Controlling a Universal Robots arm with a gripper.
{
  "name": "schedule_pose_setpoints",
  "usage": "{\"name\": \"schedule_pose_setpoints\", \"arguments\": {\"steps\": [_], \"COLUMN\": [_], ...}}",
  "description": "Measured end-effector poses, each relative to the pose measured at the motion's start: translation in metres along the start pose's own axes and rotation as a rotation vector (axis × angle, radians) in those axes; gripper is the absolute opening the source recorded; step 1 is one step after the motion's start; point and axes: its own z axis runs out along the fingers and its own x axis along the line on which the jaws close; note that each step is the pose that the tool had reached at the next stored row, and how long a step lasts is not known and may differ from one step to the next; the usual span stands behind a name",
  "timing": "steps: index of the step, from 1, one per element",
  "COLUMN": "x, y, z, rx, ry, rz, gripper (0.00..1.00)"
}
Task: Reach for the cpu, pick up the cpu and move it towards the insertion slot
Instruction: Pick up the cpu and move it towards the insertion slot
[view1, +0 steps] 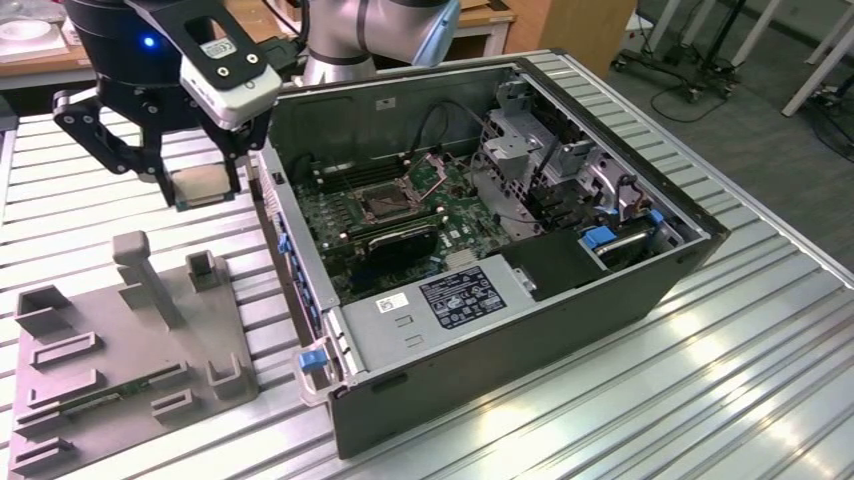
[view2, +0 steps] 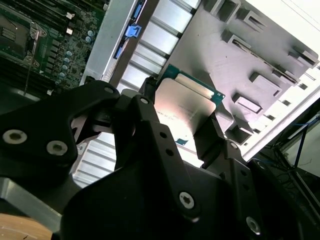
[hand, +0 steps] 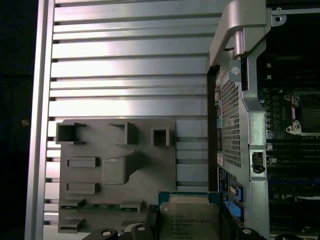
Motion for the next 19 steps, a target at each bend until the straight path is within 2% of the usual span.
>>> {"name": "schedule_pose_setpoints", "arguments": {"steps": [19], "x": [-0.0054], "y": [0.0], "z": [0.0], "rx": [-0.0001], "ry": [0.0], "rz": [0.0], "gripper": [0.55]}}
